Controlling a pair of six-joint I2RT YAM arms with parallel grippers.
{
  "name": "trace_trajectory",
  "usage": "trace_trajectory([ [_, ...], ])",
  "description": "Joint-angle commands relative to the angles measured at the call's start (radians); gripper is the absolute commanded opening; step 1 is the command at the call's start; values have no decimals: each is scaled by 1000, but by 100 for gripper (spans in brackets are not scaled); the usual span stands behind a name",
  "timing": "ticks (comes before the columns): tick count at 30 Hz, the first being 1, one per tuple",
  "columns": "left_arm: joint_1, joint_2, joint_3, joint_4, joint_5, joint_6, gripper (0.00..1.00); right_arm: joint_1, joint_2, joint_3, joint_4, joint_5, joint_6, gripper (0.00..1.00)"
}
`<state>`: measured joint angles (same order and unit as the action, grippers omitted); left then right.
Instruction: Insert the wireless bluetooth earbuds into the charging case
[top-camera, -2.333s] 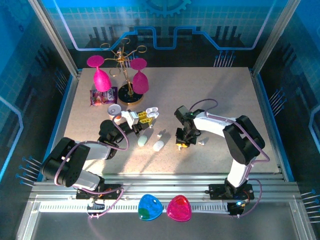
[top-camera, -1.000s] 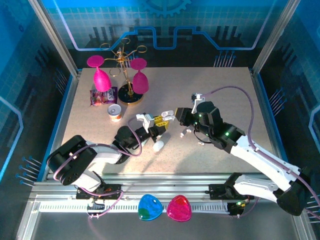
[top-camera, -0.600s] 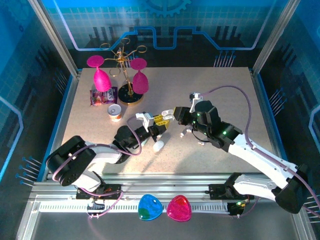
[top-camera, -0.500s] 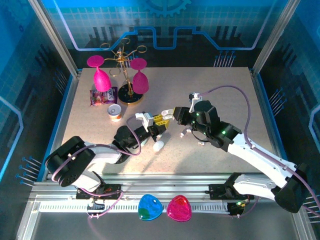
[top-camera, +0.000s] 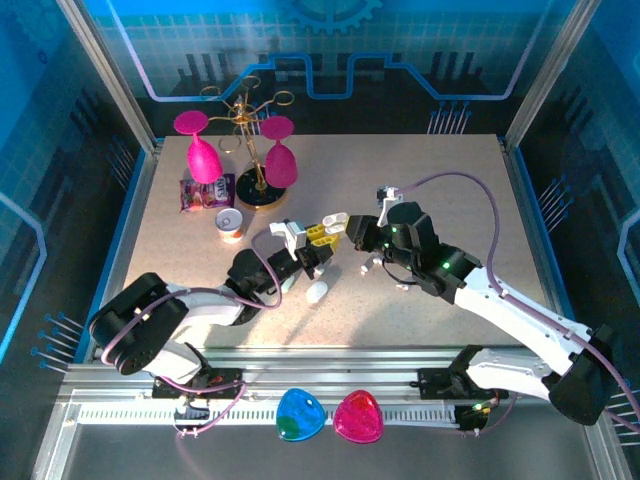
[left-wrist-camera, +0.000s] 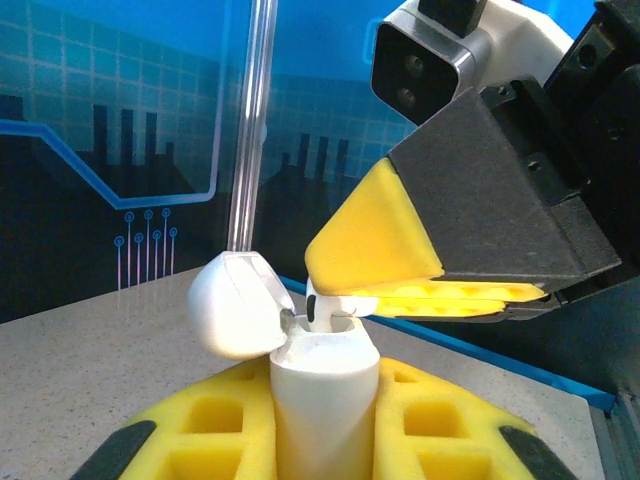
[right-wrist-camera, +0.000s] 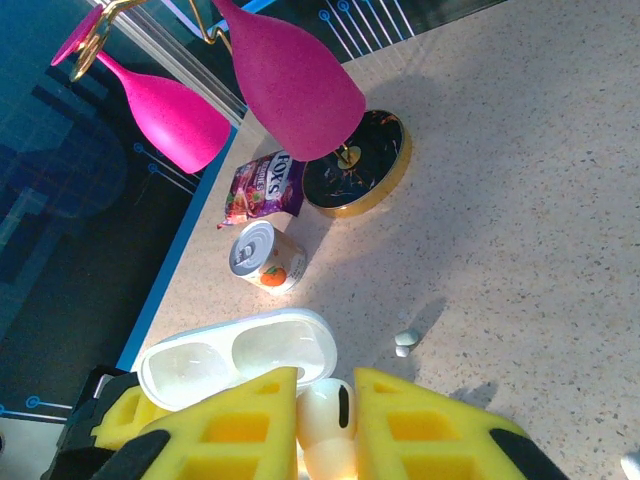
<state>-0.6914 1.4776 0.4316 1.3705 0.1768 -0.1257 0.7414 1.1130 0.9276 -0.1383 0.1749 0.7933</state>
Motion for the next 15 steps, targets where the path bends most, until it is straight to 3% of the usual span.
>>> trace_trajectory([
  [1, -7, -9, 39, 32, -22, 6, 4, 12, 7, -7, 23, -14, 17, 19],
  [8, -7, 1, 45, 32, -16, 6, 4, 13, 3, -1, 23, -24, 14, 25],
  [15, -7, 5, 39, 32, -20, 9, 4, 12, -39, -10, 10, -7, 5, 47],
])
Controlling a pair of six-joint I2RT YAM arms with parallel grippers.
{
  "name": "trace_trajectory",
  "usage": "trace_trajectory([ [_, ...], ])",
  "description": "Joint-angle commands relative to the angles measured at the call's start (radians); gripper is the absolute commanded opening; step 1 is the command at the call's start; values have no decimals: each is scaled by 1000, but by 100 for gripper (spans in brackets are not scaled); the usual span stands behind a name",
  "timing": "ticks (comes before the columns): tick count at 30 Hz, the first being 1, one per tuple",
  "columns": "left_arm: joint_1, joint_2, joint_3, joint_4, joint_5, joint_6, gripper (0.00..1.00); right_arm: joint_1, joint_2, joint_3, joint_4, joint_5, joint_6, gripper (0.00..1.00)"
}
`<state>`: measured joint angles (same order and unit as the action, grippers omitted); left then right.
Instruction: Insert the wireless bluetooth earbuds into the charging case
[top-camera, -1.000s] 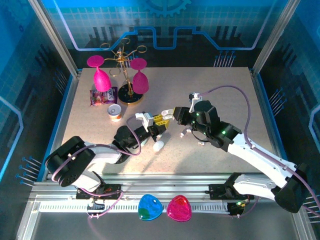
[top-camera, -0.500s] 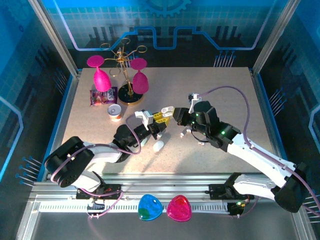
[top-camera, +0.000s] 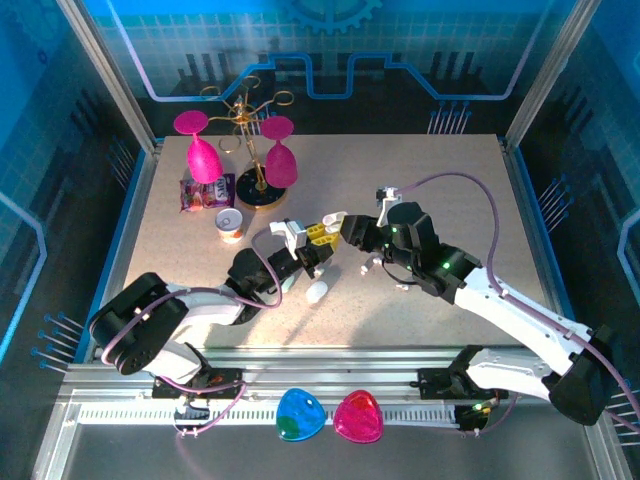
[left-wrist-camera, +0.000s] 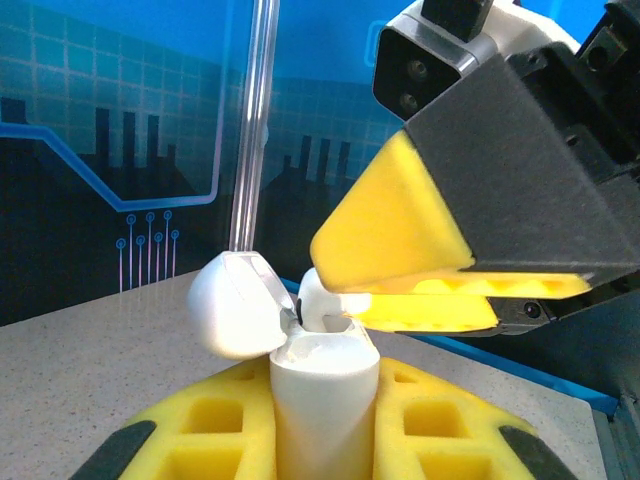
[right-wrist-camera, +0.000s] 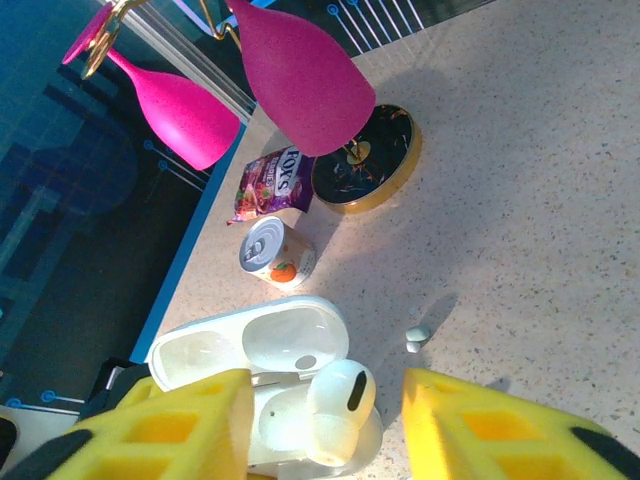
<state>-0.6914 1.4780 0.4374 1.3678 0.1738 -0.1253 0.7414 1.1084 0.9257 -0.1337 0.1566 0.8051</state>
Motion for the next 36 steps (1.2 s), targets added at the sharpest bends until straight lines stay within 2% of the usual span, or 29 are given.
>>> trace_trajectory([
  [1, -8, 4, 34, 34, -17, 11, 5, 11, -43, -11, 1, 16, -9, 50],
  [4, -8, 6, 34, 34, -17, 13, 4, 5, -63, -20, -15, 32, -8, 58],
  [7, -8, 7, 34, 35, -10, 15, 4, -6, -89, -36, -20, 44, 2, 60],
  [9, -7, 9, 32, 34, -9, 16, 4, -21, -105, -41, -27, 46, 20, 58],
  [13, -7, 10, 28, 34, -5, 15, 4, -78, -117, -72, -63, 11, 65, 46],
  [16, -7, 4, 29, 34, -1, 14, 5, -106, -115, -83, -75, -17, 72, 42],
  [23, -8, 7, 34, 34, 6, 10, 5, -107, -70, -56, -65, -106, 23, 42],
  [36, -7, 18, 29, 34, -4, 17, 5, -53, -25, -4, -75, -122, -27, 43],
])
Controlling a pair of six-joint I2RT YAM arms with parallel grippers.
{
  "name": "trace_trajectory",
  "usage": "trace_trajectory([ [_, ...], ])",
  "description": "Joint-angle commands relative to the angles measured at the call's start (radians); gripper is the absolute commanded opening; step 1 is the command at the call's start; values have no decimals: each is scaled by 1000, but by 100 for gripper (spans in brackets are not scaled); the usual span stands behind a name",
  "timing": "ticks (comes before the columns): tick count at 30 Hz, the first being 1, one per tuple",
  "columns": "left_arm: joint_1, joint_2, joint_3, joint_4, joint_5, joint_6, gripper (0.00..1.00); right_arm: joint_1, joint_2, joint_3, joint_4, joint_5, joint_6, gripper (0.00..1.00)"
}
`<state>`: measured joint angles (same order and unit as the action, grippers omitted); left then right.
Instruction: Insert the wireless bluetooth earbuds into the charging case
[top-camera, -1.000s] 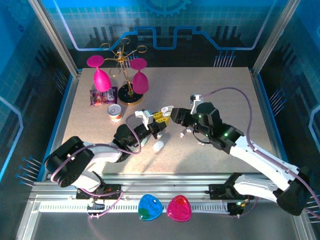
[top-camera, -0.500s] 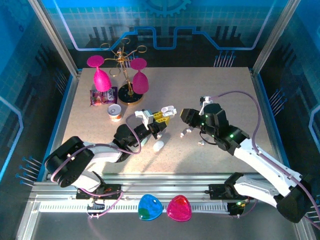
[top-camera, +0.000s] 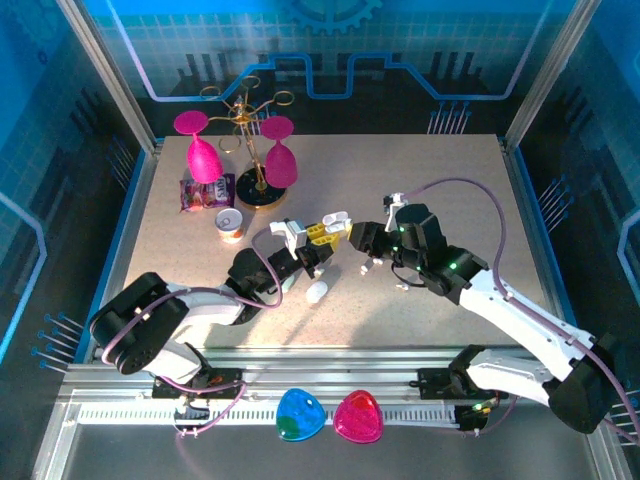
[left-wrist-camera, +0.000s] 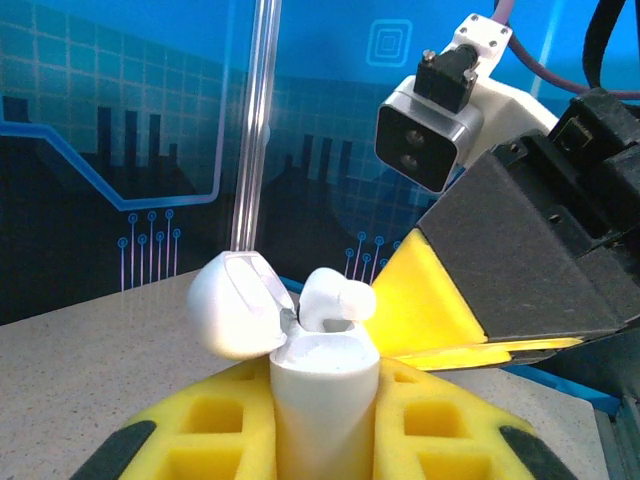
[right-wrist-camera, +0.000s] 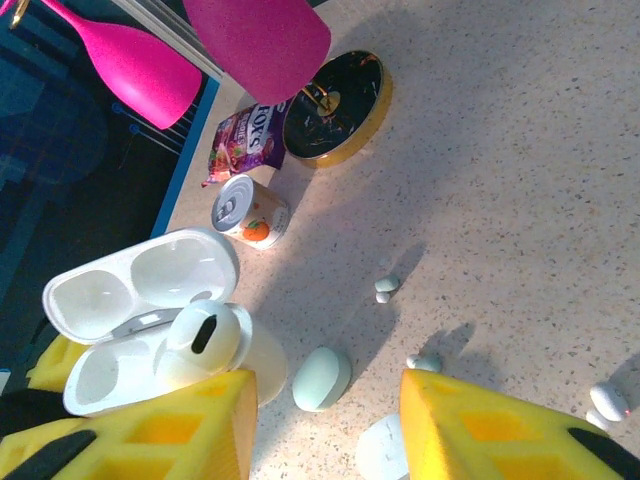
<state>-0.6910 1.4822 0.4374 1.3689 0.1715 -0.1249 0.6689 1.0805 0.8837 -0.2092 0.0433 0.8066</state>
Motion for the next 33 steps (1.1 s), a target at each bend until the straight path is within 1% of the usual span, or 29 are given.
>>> trace_trajectory([
  [1, -6, 15, 31, 33, -1, 19, 5, 22, 1, 43, -11, -4, -34, 43],
  [9, -6, 12, 31, 33, 0, 23, 5, 9, -73, 14, -52, 40, -52, 46],
  [13, -7, 12, 32, 34, 7, 21, 5, -20, -93, 8, -35, 10, -43, 50],
  [16, -6, 12, 35, 33, 16, 15, 5, -32, -75, 23, -20, -19, -46, 50],
  [25, -6, 6, 40, 34, 28, 8, 5, -28, 6, 56, 28, -104, -53, 51],
  [33, -6, 9, 37, 34, 26, 9, 5, -17, -3, 43, 22, -98, -56, 55],
])
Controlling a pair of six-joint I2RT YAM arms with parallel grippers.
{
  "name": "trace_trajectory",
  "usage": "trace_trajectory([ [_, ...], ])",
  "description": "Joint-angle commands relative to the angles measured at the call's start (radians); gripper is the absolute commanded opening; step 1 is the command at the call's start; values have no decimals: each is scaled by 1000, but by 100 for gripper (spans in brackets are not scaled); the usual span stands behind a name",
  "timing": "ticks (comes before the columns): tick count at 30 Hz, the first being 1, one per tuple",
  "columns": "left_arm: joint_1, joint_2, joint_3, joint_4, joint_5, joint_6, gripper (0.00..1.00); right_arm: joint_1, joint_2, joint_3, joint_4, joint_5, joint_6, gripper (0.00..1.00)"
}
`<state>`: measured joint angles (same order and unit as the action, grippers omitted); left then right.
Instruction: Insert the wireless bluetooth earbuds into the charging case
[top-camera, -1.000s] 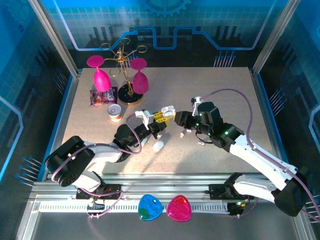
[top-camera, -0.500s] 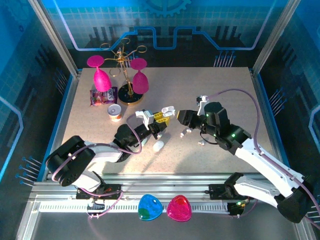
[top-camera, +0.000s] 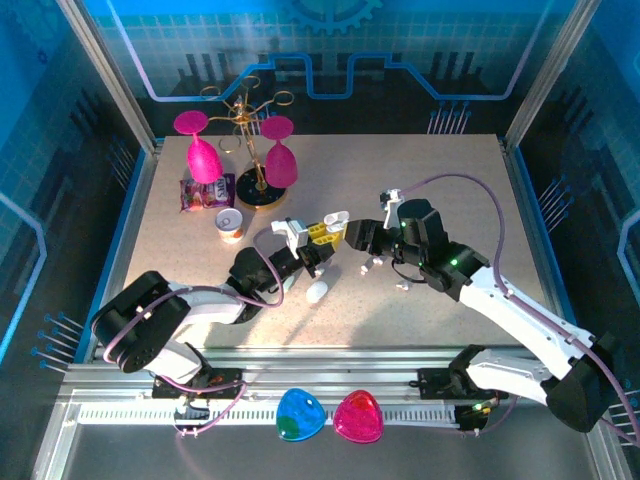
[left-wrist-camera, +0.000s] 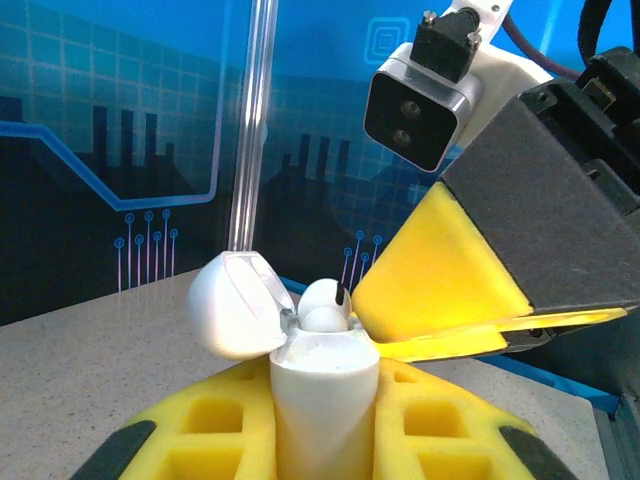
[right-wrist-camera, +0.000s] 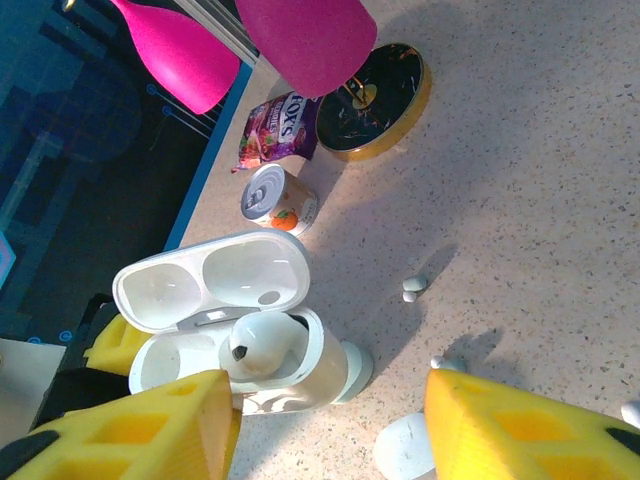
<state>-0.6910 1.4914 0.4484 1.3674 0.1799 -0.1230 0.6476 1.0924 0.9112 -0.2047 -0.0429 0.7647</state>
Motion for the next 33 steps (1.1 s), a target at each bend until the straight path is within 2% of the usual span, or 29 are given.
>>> trace_trajectory([
  [1, -5, -2, 24, 34, 16, 10, 5, 4, -27, 9, 18, -5, -17, 57],
  [7, -1, -10, 11, 35, 23, 44, 5, -21, -113, -47, 38, 15, -14, 65],
  [10, 22, -20, -1, 35, 53, 57, 5, -47, -171, -108, 51, 18, -21, 74],
  [20, 110, -111, -66, 35, 154, 59, 6, -242, -254, -200, -338, 76, -41, 74],
  [26, 116, -125, -76, 35, 192, 52, 4, -344, -119, -228, -450, -13, -81, 73],
  [33, 117, -116, -61, 35, 217, 40, 2, -355, 51, -260, -342, -73, 12, 65],
])
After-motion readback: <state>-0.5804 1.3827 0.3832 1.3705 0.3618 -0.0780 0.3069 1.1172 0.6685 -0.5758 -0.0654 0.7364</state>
